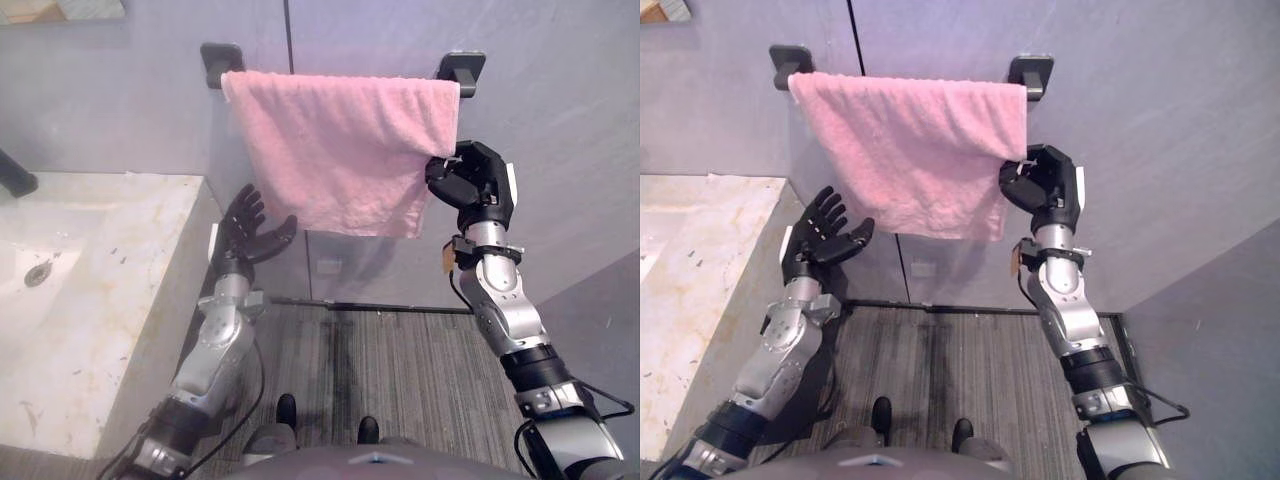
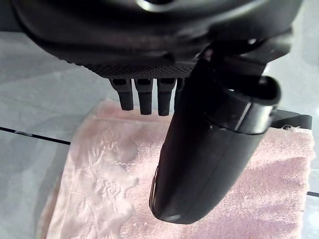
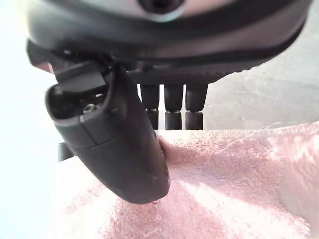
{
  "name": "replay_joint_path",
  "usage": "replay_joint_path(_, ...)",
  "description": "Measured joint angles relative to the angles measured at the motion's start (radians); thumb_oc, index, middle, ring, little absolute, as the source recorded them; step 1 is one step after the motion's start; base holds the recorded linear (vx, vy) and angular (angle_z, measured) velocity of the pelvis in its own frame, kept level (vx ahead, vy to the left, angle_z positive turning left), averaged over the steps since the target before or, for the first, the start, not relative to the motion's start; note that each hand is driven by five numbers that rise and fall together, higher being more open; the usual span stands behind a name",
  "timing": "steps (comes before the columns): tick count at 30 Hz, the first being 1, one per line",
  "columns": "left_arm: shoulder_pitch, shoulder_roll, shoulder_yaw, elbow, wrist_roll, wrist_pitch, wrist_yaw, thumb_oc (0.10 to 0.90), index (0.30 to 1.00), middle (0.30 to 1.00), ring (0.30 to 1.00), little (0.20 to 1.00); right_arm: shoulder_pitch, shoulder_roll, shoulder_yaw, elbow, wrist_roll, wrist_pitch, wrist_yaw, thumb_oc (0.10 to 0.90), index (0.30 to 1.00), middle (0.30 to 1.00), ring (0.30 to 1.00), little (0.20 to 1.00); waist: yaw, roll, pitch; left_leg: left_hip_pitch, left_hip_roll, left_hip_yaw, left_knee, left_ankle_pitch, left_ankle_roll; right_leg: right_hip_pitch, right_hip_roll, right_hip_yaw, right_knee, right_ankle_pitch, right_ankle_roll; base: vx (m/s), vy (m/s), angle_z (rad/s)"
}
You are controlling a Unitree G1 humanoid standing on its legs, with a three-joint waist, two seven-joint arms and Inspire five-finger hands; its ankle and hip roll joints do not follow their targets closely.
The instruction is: Organize the bathroom.
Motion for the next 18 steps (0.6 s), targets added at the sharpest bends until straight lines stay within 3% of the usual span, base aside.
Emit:
replay_joint_path(7,0.016,-0.002,0.001,0.001,0.003,0.0,0.019,0.8,0.9,0.9,0.9,0.9,0.048,0.0,0.001,0.0,-0.005,-0.002,-0.01,0.8,0.9,0.9,0.9,0.9,-0.001,0.0,0.0,0.0,0.0,0.0,0.0,0.0,0.0,0.0,0.0,0.0,0.0,0.0,0.0,-0.02,-0.007,0.0)
replay_joint_path(11,0.078,-0.002,0.002,0.023,0.002,0.013,0.011,0.8,0.9,0.9,0.9,0.9,0.137,0.001,-0.002,0.0,-0.081,-0.02,-0.046,0.8,0.9,0.9,0.9,0.9,-0.001,0.0,0.0,0.001,0.0,0.002,0.0,0.0,0.0,-0.001,0.0,0.002,0.0,0.0,0.0,-0.08,-0.022,-0.01)
replay_joint_path(18,0.175,-0.005,0.03,0.221,0.0,0.123,-0.028,0.8,0.9,0.9,0.9,0.9,0.315,0.059,-0.014,0.016,-0.159,-0.05,-0.129,0.8,0.9,0.9,0.9,0.9,-0.025,0.003,0.002,0.003,0.007,0.011,0.0,0.0,0.0,-0.003,0.006,0.012,0.0,-0.003,-0.003,-0.08,-0.027,-0.04)
